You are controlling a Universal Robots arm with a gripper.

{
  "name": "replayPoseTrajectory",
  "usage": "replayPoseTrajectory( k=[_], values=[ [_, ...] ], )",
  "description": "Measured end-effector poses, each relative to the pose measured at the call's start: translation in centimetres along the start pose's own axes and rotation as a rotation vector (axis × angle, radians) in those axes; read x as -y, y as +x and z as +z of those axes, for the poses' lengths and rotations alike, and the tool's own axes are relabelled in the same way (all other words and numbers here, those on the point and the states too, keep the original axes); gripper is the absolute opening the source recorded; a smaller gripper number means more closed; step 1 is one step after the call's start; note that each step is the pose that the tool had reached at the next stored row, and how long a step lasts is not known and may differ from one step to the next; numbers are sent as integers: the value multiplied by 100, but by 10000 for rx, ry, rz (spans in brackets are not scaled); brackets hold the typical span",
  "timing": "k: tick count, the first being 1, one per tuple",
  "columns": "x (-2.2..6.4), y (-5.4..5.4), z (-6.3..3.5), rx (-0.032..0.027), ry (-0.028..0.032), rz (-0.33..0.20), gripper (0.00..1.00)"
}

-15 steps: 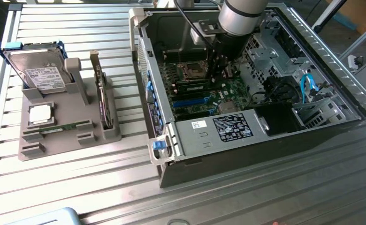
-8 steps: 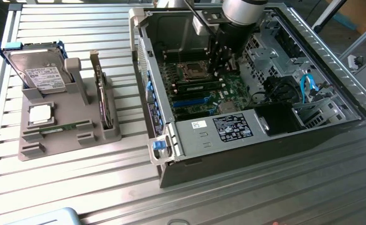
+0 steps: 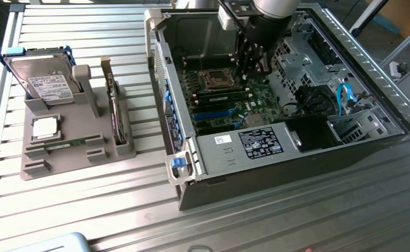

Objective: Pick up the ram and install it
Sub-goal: 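Insert the ram into the slot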

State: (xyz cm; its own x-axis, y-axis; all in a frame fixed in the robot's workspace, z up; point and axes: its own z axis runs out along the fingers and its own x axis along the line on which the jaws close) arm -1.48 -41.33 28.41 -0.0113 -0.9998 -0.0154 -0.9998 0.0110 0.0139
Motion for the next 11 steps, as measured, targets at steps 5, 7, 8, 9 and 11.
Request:
replayPoseTrajectory(
  k=[5,7,8,9,11],
  values=[
    [-2,-4,-145,-16,0,1,32],
    [-3,-5,-216,-21,0,0,32],
    [-3,-6,-238,-22,1,1,32],
    [-4,-7,-276,-28,-1,1,32],
    [-5,-9,-320,-33,0,1,32]
  ],
)
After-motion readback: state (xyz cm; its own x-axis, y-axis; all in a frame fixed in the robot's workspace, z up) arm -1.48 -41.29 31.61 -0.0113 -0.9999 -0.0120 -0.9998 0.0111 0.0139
